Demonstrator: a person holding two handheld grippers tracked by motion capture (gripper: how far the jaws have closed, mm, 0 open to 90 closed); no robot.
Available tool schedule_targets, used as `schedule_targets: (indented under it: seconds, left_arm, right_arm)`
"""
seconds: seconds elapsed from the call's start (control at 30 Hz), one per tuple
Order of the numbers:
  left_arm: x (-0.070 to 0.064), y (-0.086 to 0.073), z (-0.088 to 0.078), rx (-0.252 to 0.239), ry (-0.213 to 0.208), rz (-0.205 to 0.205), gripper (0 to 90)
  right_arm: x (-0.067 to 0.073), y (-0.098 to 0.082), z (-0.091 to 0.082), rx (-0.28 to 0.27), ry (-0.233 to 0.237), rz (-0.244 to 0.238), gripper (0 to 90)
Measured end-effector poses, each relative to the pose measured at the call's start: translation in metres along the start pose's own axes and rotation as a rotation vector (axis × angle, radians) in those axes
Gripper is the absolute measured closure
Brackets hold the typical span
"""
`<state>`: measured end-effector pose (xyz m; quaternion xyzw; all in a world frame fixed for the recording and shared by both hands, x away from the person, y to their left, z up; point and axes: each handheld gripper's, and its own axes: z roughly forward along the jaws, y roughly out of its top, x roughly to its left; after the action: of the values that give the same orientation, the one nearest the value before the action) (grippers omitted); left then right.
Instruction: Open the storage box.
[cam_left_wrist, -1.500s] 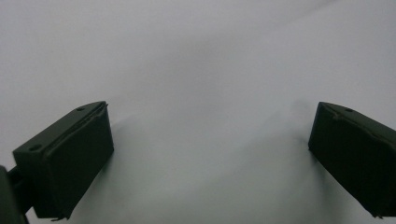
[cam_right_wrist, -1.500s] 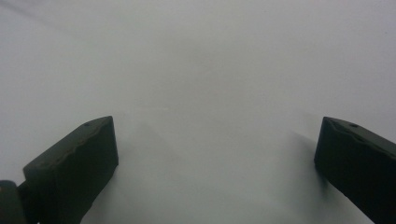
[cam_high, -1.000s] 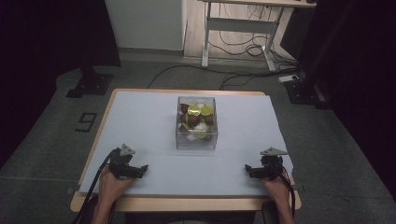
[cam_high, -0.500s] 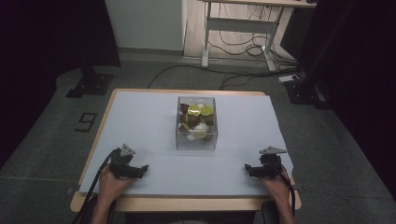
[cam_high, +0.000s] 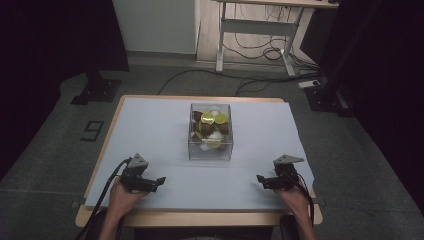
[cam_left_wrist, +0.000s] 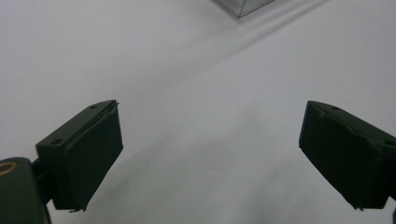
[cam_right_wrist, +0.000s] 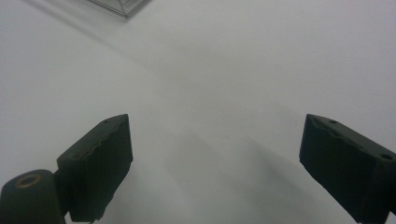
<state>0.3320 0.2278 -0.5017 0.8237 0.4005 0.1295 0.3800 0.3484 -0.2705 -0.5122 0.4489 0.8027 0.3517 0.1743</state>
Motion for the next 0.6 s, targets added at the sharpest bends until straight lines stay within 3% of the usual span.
schedule_targets:
  seconds: [0.3, 0.6]
  left_arm:
    - [-0.013, 0.013, 0.005, -0.027, -0.053, 0.033, 7.5]
    - [-0.027, 0.032, 0.017, -0.032, -0.075, 0.062, 7.1]
  right_arm:
    - [0.010, 0.011, 0.002, -0.026, 0.033, -0.034, 6.4]
    - [0.018, 0.022, 0.003, -0.049, 0.064, -0.065, 3.5]
